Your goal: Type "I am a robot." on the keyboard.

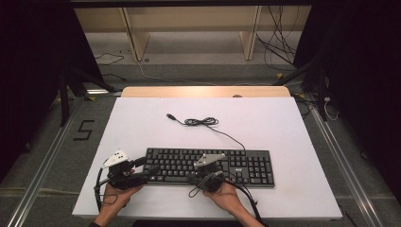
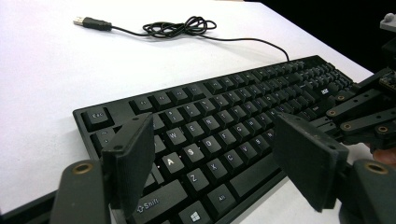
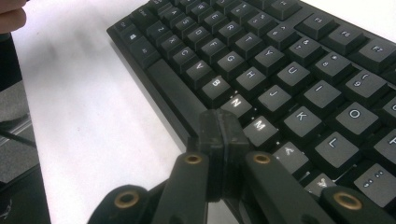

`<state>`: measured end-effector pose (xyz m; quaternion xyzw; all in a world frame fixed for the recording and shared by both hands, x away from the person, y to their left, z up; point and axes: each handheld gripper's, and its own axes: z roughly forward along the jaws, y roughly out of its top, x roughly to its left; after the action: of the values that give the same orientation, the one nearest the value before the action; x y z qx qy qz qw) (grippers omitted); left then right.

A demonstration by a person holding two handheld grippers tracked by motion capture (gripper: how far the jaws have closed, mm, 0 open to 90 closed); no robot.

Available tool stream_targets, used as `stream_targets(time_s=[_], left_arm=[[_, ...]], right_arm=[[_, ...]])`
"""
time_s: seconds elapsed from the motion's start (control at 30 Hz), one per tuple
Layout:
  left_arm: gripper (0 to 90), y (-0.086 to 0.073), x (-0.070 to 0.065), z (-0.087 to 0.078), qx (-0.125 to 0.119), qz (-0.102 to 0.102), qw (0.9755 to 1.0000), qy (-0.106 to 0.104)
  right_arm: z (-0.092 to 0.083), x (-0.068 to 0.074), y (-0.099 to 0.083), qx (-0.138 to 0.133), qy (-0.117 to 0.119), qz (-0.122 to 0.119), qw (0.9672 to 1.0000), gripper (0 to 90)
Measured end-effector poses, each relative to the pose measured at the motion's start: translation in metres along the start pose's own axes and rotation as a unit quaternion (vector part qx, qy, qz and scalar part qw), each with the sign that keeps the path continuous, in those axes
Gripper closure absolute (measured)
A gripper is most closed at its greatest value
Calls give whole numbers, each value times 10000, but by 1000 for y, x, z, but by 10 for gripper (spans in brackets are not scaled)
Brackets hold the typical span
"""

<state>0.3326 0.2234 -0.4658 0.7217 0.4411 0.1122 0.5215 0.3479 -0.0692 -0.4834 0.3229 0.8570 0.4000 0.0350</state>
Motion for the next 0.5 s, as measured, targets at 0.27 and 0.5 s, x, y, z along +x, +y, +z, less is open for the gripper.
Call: stream_targets(time_s=[0.27,0.5], left_arm=[[295,0,1,2,25,9,10000,19],[300,0,2,5,34,-32,10000,30]], right_arm=[[0,2,0,-1,-51,-50,10000,900],[-11,1,2,-286,122,122,9994,866]])
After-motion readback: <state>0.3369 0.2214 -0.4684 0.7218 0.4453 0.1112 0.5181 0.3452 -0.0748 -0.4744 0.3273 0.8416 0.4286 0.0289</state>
